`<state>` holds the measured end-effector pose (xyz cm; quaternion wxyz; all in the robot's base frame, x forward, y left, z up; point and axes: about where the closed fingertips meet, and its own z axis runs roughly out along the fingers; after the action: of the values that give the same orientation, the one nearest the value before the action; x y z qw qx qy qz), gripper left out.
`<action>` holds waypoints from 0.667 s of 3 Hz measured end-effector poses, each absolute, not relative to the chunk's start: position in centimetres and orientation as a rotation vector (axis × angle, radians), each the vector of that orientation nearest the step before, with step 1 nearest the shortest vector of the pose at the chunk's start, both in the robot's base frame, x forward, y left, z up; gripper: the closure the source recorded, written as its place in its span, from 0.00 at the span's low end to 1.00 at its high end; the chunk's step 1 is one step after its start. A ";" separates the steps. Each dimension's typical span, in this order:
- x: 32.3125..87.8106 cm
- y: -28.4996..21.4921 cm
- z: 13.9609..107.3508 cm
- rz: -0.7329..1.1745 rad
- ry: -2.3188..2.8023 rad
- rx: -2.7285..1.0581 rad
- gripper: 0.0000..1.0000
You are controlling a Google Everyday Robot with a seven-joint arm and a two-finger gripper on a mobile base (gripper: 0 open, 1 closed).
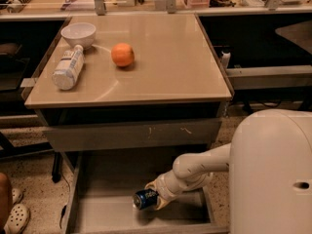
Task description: Place pepsi can into middle drawer
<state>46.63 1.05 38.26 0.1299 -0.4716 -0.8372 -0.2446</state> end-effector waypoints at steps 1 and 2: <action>46.6 1.0 38.3 -0.711 -2.433 -1.370 0.57; 46.6 1.0 38.3 -0.711 -2.433 -1.370 0.34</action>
Offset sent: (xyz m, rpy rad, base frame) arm 0.0000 0.0000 0.0000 0.0000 0.0000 0.0000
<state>46.62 1.05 38.26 0.1299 -0.4715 -0.8372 -0.2446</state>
